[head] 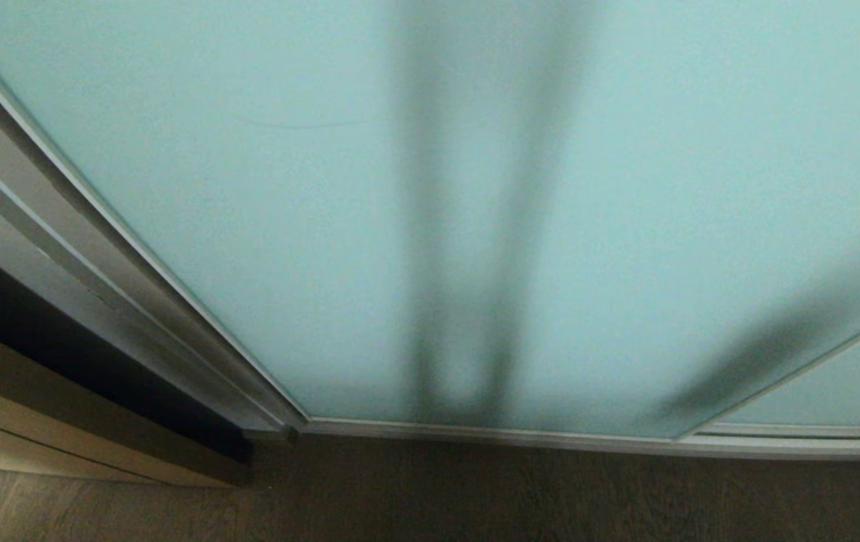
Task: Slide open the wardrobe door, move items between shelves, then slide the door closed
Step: Open the door
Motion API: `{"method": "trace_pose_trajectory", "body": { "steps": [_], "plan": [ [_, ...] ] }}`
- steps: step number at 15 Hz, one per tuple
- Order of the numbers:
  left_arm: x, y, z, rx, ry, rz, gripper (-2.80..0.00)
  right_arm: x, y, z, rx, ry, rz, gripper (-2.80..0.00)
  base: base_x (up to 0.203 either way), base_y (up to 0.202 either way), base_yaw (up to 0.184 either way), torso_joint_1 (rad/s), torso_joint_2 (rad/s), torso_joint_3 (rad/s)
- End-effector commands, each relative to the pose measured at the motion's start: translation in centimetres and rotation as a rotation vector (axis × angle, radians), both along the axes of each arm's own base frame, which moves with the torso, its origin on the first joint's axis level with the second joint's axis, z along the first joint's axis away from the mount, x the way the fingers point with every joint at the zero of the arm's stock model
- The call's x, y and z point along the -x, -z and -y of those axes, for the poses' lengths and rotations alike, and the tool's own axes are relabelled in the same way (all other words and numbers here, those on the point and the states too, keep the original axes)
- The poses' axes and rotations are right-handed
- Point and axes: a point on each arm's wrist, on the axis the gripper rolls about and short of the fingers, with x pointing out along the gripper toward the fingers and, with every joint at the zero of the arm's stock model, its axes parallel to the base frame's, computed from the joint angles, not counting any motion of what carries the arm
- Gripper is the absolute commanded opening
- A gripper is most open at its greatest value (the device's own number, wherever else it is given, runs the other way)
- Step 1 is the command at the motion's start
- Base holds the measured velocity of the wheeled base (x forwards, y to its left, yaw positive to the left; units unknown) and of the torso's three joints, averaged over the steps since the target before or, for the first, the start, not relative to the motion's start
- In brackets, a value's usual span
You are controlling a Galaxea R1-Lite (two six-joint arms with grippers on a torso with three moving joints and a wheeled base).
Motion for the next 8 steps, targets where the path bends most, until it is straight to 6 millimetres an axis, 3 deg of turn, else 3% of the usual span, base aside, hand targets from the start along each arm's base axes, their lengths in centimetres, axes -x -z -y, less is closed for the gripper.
{"method": "trace_pose_trajectory", "body": {
  "steps": [1,8],
  "plan": [
    [-0.01,-0.01,0.00,-0.001,-0.002,-0.001,-2.80,-0.01,0.01,0.00,-0.014,0.000,-0.002,-2.80,0.000,0.000,0.000,0.000,0.00,0.000],
    [-0.01,-0.01,0.00,0.001,0.000,-0.001,-2.80,-0.02,0.04,0.00,-0.014,0.000,-0.003,-2.80,0.000,0.000,0.000,0.000,0.00,0.000]
  ]
}}
